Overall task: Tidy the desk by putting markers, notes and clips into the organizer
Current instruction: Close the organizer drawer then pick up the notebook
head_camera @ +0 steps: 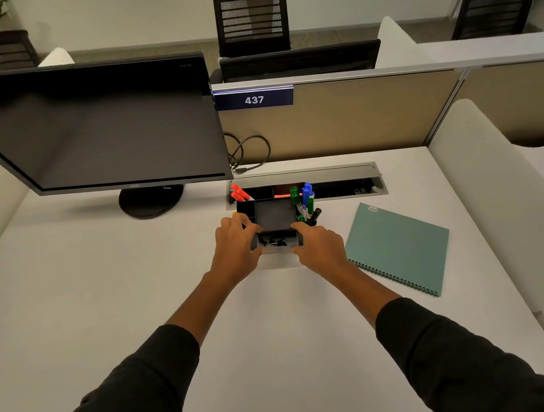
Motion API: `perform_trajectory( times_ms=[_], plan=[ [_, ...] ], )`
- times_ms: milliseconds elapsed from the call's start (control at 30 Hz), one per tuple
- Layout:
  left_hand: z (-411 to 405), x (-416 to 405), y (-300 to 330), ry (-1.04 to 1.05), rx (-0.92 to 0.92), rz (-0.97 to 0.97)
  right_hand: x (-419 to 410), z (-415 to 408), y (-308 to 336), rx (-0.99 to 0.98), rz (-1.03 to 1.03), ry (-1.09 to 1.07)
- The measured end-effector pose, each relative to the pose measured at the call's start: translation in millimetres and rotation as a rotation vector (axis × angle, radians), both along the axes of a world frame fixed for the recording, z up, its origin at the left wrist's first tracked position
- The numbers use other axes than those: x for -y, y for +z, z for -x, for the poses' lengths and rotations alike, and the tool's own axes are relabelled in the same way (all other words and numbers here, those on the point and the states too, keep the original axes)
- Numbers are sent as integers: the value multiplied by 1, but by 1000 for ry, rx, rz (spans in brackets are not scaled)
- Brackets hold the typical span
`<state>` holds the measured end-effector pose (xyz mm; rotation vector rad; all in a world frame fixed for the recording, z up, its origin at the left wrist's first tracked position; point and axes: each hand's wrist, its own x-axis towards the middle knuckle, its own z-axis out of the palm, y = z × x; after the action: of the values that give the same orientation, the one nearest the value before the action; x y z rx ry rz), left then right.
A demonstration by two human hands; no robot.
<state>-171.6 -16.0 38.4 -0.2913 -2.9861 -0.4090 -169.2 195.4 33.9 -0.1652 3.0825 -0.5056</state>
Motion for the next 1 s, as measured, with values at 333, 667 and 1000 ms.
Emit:
perform_trajectory(
  times_ms=[333,667,1000],
  plan=[
    [13,-4,4,17,-18,18,4,6,-6,-76,12,-34],
    [25,-4,-4,20,-35,4,8,12,-10,-125,25,-65],
    [32,-5,-11,15,-63,6,10,15,-11,-139,-13,-61]
  ],
)
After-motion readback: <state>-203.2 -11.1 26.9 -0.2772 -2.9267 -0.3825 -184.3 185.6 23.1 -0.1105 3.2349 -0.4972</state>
